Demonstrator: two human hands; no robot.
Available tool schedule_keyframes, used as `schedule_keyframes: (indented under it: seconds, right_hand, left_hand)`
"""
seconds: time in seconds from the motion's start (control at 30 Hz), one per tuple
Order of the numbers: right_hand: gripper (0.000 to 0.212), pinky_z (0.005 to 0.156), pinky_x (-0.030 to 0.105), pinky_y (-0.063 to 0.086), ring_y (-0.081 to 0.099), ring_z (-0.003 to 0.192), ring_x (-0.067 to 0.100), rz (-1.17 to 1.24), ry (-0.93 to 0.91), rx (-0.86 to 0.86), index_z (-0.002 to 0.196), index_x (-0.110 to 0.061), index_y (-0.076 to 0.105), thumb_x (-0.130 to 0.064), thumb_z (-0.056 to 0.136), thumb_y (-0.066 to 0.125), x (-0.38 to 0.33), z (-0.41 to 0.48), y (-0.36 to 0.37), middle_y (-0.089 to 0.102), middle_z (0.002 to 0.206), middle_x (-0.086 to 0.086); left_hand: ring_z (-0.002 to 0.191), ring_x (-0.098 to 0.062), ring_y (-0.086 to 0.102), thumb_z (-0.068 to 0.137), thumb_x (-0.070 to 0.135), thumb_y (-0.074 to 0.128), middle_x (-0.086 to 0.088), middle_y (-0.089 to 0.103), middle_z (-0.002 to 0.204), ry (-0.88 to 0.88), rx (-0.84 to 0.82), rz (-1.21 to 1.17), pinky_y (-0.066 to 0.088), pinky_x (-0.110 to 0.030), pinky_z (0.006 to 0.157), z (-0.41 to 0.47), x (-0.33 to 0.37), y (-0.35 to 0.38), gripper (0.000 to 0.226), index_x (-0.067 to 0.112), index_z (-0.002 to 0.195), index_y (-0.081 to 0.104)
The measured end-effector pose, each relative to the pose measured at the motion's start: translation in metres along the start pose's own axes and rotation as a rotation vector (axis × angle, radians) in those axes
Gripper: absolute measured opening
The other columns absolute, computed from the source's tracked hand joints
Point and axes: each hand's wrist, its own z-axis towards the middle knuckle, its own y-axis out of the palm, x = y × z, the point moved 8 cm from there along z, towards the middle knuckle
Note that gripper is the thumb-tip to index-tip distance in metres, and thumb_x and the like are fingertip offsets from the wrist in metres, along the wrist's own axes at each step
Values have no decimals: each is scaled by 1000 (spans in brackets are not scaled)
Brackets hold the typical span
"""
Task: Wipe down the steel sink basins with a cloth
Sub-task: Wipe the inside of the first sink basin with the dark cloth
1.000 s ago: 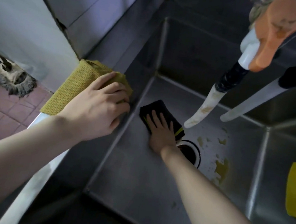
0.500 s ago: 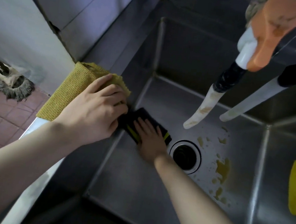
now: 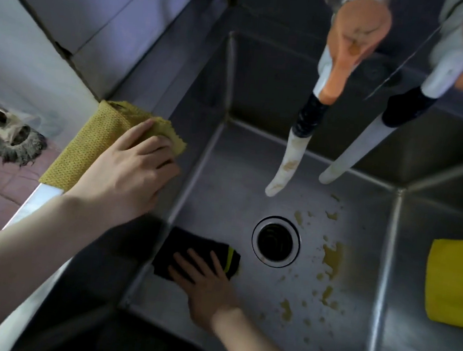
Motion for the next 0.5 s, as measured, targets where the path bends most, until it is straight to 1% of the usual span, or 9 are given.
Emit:
schedule_keyframes:
  seconds: [0.07,0.13,0.17,0.23,0.3,0.33,0.37,0.43,0.5]
  right_hand:
    - [75,116,48,-16,-13,148,16,21,4,3,153,-35,12,-9,90,46,0,-7,8,-5,162,-11]
    - [72,116,47,-13,-7,149,15,8,4,57,152,-37,15,-9,92,43,9,-1,3,0,163,-11]
    - [70,115,47,-12,-3,150,16,-6,5,91,151,-38,17,-10,93,43,14,5,-3,3,163,-11]
    - [67,116,47,-9,1,150,17,-23,43,156,151,-38,19,-11,94,41,34,19,-21,7,162,-10]
    - [67,118,45,-5,1,150,16,-63,80,191,151,-38,19,-12,94,42,62,36,-46,6,163,-9]
    - [69,118,44,-3,0,150,16,-86,94,194,152,-38,17,-11,94,43,78,45,-60,4,163,-9]
    - [71,118,44,-1,-2,150,15,-111,106,194,152,-38,14,-9,94,44,94,53,-72,2,163,-9]
    - [78,118,44,1,-5,149,14,-149,124,177,152,-39,9,-5,92,45,124,64,-92,-3,163,-9]
    - [79,118,43,3,-7,149,15,-168,145,166,152,-41,6,-4,93,43,150,67,-104,-6,162,-11]
  left_hand:
    - [122,-29,56,81,7,47,-9,68,95,-32,20,90,16,-54,119,-5,10,2,22,11,87,68]
    - [124,-36,54,80,6,39,-13,68,87,-84,52,100,11,-57,119,-14,25,8,30,6,83,68]
    - [123,-38,55,79,9,36,-13,69,85,-94,52,83,11,-57,118,-19,36,15,33,5,83,69]
    - [121,-38,57,77,14,36,-12,71,89,-106,-24,27,21,-57,117,-20,56,33,38,7,91,71]
    - [123,-35,54,80,15,41,-13,68,108,-169,-242,-20,26,-51,116,-23,69,67,39,10,109,67]
    - [126,-33,48,83,15,45,-11,62,122,-232,-375,-64,27,-47,116,-29,72,91,41,13,122,59]
    - [128,-30,44,86,17,48,-8,54,133,-302,-462,-124,30,-43,114,-35,74,113,45,17,131,49]
    - [132,-24,39,90,23,50,-2,39,147,-376,-546,-275,38,-38,108,-47,84,150,54,24,141,33]
    - [138,-23,32,90,29,51,0,22,157,-369,-567,-431,39,-38,108,-54,102,177,65,29,148,22]
